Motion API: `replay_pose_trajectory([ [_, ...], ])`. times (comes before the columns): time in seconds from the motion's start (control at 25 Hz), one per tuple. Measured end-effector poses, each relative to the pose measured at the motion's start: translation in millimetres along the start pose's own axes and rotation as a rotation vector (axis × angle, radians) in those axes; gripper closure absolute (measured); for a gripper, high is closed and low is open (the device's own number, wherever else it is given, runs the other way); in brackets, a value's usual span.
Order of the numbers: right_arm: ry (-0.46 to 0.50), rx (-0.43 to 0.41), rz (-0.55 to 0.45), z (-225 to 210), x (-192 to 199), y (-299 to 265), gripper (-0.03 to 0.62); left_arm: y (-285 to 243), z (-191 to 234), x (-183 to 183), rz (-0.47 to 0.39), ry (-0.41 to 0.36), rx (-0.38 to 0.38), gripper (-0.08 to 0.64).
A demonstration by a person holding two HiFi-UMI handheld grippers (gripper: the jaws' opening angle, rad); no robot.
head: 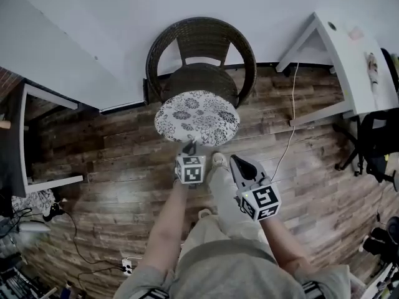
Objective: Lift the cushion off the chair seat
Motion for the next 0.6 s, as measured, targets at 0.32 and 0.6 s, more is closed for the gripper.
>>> replay_pose_trajectory([
  [0.32, 0.065, 0.019, -0.088, 33.4, 3.0, 38.8, 0.591, 55.0, -6.8, -3.9, -0.138, 0.020, -0.004, 0.531],
  [0.6, 0.127, 0.041, -0.170, 68.7, 8.3, 88.4, 0.592, 127.0, -23.3, -1.8, -0.271, 0.014, 0.012, 0.531],
])
Point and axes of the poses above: the fingertips, and each gripper's own axes: y backward along the fingers, z to its left, x out of its underside, the point moved 8 cm from there along y, backward along the fingers, and after that the axes turned 1 degree about z, right-handed, at the moved point
